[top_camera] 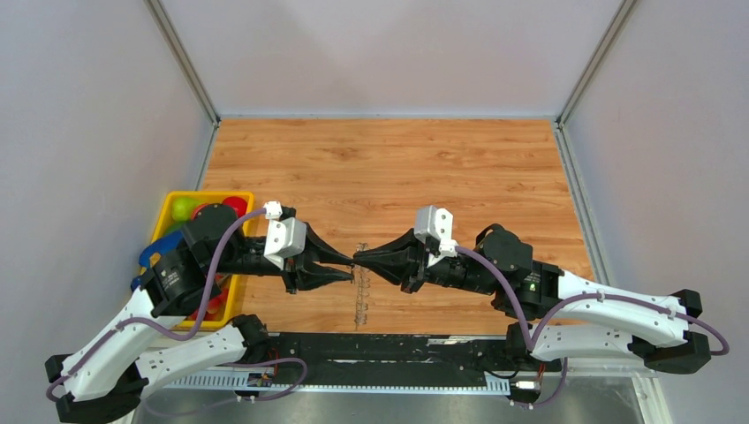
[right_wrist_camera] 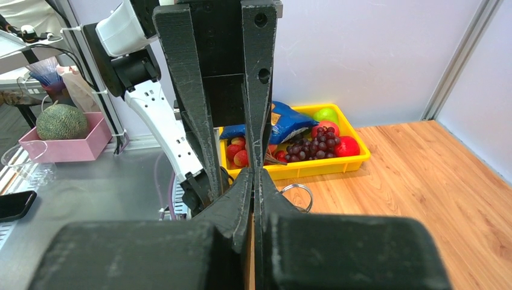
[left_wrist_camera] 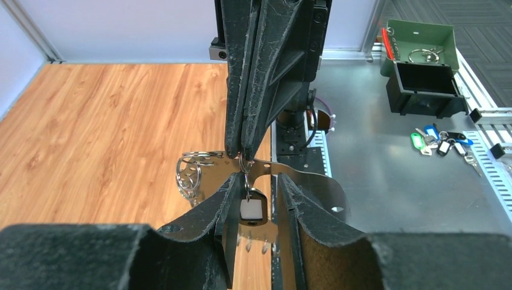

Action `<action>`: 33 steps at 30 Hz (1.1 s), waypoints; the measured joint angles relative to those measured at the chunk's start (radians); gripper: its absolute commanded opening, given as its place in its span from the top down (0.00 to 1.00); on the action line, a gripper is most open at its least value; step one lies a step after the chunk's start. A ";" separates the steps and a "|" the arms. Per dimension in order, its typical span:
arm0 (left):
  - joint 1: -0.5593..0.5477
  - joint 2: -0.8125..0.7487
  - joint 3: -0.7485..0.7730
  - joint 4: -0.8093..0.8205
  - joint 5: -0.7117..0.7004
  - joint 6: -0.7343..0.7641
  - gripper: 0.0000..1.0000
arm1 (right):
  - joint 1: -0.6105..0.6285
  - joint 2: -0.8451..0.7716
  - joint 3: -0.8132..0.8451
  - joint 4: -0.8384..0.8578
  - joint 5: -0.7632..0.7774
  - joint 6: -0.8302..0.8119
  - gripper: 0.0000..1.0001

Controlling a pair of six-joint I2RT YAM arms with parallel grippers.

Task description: Put the keys on the keyring

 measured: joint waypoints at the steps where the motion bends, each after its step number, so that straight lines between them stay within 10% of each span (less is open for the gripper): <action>1: 0.000 0.000 0.000 0.002 0.000 0.000 0.64 | 0.000 0.000 0.000 0.001 0.000 0.000 1.00; 20: -0.001 -0.003 -0.004 0.023 -0.016 -0.002 0.63 | 0.000 0.000 0.000 0.004 -0.028 0.000 1.00; 33: -0.001 -0.001 -0.010 0.052 0.000 -0.007 0.83 | 0.000 0.000 0.000 0.008 -0.036 0.000 1.00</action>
